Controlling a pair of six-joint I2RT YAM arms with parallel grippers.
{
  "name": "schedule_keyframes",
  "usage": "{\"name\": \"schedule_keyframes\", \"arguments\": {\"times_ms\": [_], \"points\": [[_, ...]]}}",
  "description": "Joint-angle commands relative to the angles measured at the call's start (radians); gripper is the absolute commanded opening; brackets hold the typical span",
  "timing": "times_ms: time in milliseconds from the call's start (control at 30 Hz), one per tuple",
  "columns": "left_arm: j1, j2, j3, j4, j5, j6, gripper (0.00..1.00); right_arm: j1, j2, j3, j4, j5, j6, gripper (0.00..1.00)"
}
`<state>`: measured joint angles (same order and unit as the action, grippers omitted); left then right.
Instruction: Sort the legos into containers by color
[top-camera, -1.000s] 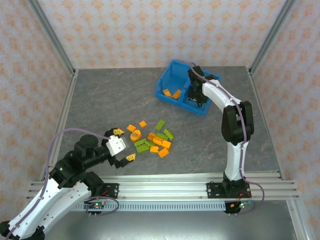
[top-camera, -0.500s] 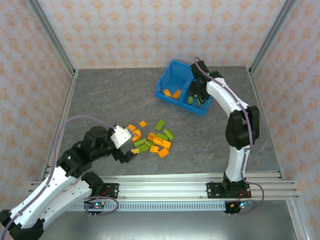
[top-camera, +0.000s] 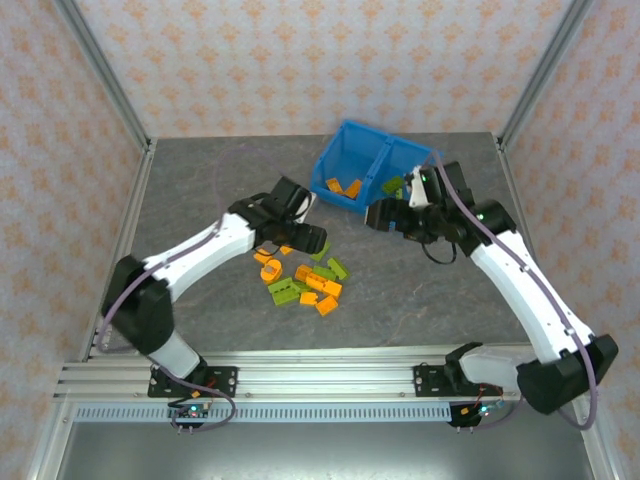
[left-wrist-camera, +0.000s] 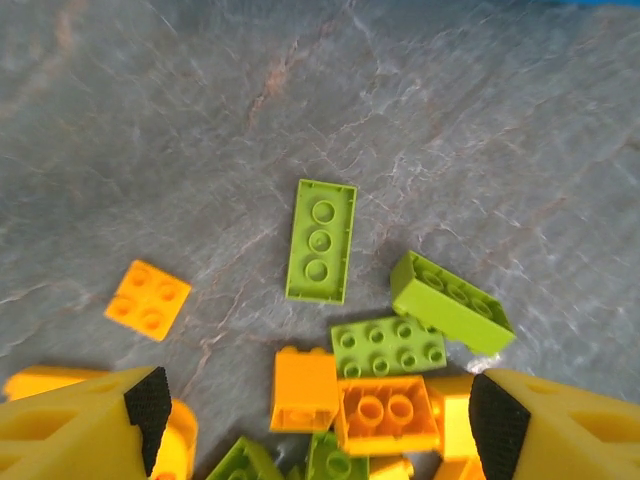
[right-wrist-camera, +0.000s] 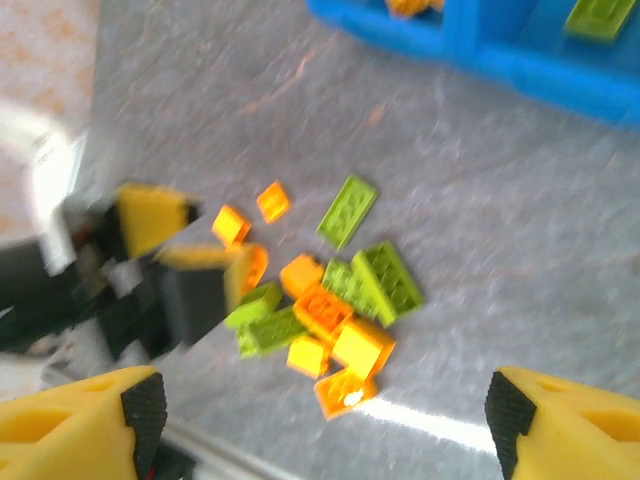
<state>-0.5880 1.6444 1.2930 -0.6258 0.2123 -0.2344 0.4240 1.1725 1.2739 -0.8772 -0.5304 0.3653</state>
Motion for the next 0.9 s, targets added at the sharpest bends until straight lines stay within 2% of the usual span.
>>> {"name": "schedule_keyframes", "arguments": {"times_ms": [0, 233, 500, 567, 700, 867], "points": [[-0.003, 0.098, 0.098, -0.024, 0.02, -0.042, 0.79, 0.009, -0.062, -0.072, -0.031, -0.131, 0.025, 0.97], [-0.017, 0.325, 0.208, -0.03, -0.063, -0.021, 0.74, 0.009, -0.111, -0.125, -0.062, -0.147, 0.014, 1.0], [-0.019, 0.457, 0.265, -0.054, 0.005, 0.005, 0.72, 0.009, -0.083, -0.122, -0.087, -0.118, -0.01, 1.0], [-0.02, 0.467, 0.251, -0.05, 0.016, 0.0, 0.67, 0.01, -0.079, -0.125, -0.089, -0.118, -0.012, 1.0], [-0.029, 0.467, 0.221, -0.04, 0.047, -0.009, 0.5, 0.009, -0.076, -0.126, -0.085, -0.09, -0.001, 1.0], [-0.038, 0.42, 0.215, -0.014, 0.087, -0.033, 0.35, 0.009, -0.073, -0.122, -0.07, -0.061, 0.031, 1.0]]}}
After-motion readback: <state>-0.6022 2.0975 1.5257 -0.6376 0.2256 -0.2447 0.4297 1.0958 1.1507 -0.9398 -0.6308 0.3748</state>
